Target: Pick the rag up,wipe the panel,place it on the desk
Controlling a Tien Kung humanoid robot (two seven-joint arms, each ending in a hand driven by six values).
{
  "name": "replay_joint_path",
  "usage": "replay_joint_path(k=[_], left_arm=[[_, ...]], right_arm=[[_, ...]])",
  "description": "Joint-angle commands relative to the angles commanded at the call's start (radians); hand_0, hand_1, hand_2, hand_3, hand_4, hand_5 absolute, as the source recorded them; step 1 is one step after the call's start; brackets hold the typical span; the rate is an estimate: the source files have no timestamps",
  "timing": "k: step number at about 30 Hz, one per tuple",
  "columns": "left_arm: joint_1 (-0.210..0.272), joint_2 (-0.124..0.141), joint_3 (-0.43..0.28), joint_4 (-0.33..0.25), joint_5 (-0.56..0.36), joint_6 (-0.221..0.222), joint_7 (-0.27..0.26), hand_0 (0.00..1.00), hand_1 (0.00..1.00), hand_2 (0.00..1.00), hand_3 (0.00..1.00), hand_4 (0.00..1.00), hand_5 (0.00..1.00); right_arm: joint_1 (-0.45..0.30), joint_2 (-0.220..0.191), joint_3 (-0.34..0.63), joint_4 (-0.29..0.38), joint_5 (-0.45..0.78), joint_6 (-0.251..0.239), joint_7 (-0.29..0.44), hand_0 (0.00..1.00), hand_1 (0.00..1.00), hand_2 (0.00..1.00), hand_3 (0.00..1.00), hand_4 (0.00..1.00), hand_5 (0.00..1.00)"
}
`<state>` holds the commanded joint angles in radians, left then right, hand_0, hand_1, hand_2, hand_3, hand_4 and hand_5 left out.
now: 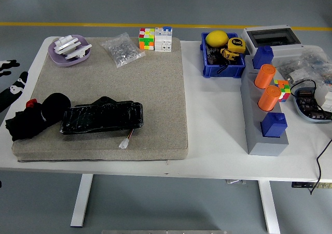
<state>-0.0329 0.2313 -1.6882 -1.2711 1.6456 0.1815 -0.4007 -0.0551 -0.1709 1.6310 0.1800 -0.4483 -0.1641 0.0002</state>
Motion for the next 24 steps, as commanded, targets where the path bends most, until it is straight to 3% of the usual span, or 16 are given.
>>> replay_joint_path(k=[12, 24], left_arm=[[-0.012, -0.001, 0.06, -0.01, 0.01, 0.003, 0.01, 0.664, 0.761, 0.736, 0.587, 0.765, 0.475], [-0.038, -0.011, 0.072, 0.034, 0.034, 0.008, 0.011, 0.664, 0.762, 0.737, 0.588, 0.765, 0.473]], right_arm=[[-0.023, 0.02, 0.007, 0.0, 0.009, -0.008, -0.001, 0.76, 0.625, 0.676, 0.605, 0.998, 0.49], [-0.024, 0.036, 0.079, 0.0, -0.039, -0.006, 0.006, 0.76, 0.625, 0.676, 0.605, 0.998, 0.491]])
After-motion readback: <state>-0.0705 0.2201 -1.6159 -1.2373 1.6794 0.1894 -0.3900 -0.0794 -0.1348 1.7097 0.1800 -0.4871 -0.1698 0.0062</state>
